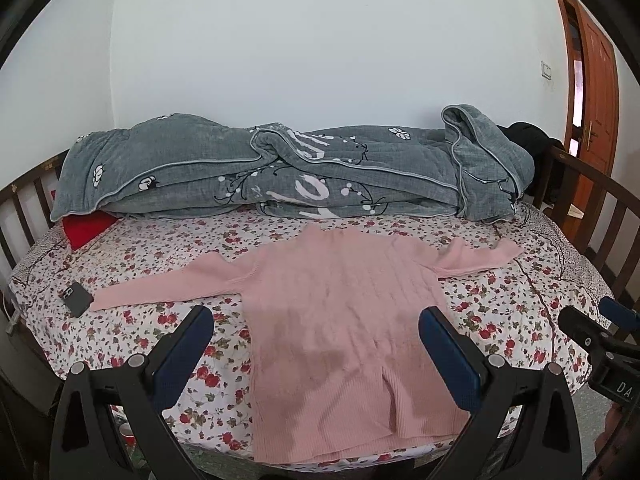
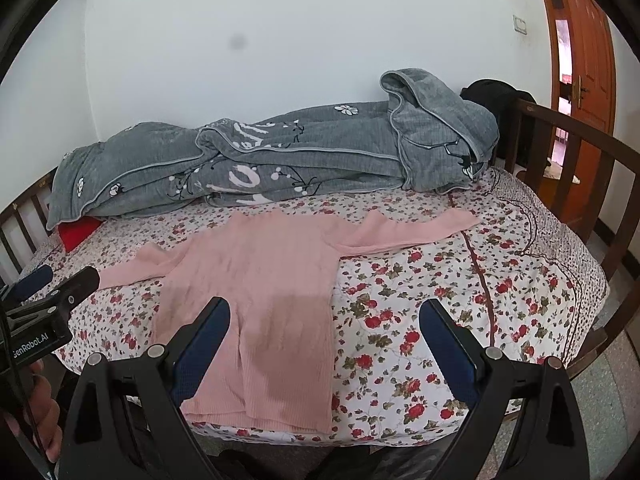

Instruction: Fold small clothes

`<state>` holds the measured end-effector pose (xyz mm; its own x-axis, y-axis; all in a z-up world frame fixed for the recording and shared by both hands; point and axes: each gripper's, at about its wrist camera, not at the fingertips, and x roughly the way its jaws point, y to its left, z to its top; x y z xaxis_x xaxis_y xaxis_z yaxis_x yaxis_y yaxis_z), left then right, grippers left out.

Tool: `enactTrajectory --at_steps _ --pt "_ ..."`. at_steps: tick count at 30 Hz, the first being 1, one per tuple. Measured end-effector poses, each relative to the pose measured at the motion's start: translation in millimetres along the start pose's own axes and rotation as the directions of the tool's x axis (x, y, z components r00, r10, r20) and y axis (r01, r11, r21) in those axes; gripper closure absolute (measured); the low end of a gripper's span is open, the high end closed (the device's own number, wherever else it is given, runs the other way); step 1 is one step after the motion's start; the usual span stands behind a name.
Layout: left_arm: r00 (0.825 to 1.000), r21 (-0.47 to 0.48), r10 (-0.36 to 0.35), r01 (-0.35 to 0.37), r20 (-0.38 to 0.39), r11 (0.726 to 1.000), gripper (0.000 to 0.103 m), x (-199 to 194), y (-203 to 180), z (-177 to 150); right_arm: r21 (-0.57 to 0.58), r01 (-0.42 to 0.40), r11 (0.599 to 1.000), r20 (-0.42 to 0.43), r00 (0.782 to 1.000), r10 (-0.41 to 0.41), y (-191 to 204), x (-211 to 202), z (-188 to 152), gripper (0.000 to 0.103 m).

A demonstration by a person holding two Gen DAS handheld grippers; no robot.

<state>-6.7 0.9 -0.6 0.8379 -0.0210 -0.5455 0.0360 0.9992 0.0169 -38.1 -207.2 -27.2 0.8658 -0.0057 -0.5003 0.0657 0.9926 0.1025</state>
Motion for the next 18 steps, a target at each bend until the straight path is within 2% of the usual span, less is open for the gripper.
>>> enactTrajectory --at_steps 18 --pt "1.0 -0.012 -0.007 0.007 -0.006 1.0 0.0 -1.4 -0.2 0.4 -0.012 0.0 1.0 0.004 1.0 0.0 7.7 -2.7 -1.7 0.009"
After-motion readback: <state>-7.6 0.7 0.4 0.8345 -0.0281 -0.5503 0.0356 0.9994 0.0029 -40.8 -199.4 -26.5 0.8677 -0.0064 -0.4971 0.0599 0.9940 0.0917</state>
